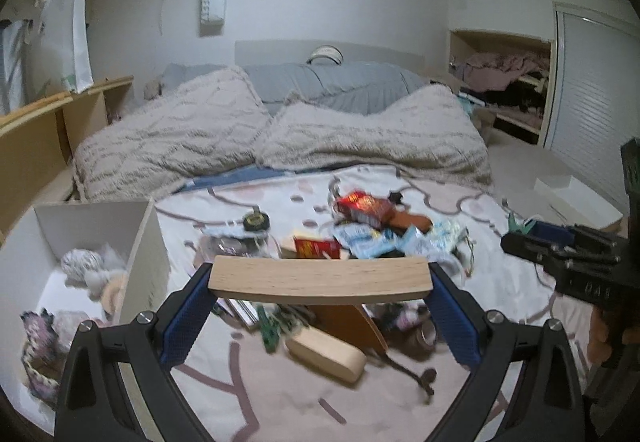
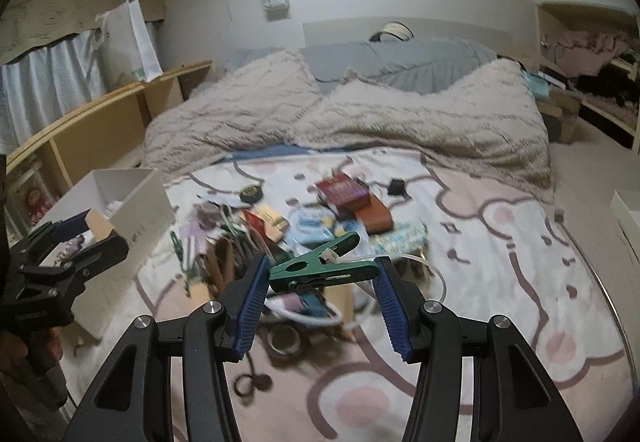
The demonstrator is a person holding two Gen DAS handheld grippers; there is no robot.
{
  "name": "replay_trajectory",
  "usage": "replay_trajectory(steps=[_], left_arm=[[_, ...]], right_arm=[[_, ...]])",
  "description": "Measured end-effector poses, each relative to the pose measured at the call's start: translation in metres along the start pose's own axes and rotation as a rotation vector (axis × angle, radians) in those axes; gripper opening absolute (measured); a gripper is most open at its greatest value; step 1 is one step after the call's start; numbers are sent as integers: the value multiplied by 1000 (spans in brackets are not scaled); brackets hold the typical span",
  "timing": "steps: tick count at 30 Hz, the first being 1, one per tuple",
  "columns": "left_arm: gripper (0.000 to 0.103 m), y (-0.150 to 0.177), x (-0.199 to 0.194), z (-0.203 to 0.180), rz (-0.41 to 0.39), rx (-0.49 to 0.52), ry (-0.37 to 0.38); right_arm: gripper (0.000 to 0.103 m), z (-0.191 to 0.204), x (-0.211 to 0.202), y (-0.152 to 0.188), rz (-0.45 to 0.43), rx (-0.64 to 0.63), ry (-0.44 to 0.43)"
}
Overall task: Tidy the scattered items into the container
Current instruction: 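Carry the wooden bar with the left tool while the right tool carries the clothespin to the box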
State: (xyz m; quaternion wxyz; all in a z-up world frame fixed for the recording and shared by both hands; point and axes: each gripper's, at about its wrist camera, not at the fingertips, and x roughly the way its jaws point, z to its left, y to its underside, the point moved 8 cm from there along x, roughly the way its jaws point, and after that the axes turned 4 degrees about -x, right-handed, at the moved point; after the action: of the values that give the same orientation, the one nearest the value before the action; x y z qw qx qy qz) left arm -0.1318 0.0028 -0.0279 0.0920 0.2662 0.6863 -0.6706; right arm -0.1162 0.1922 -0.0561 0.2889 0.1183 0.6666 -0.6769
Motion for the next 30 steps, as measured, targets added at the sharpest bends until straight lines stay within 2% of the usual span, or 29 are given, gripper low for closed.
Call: replay_trajectory(steps=[5, 9, 16, 25, 30], left_arm=[[100, -28, -12, 20, -50, -52, -24], [100, -34, -21, 41, -65, -84, -63], [100, -30, -34, 91, -77, -164, -117], [100, -23, -50, 148, -105, -255, -176], [100, -16, -59, 179, -114, -276, -259]], right_arm=[[54, 17, -3, -19, -36, -10, -32], [54, 28, -4, -32, -55, 6, -67], [54, 56, 0, -45, -55, 0, -119], [54, 112, 17, -60, -36, -39, -205], [54, 150, 30, -64, -20, -73, -256]])
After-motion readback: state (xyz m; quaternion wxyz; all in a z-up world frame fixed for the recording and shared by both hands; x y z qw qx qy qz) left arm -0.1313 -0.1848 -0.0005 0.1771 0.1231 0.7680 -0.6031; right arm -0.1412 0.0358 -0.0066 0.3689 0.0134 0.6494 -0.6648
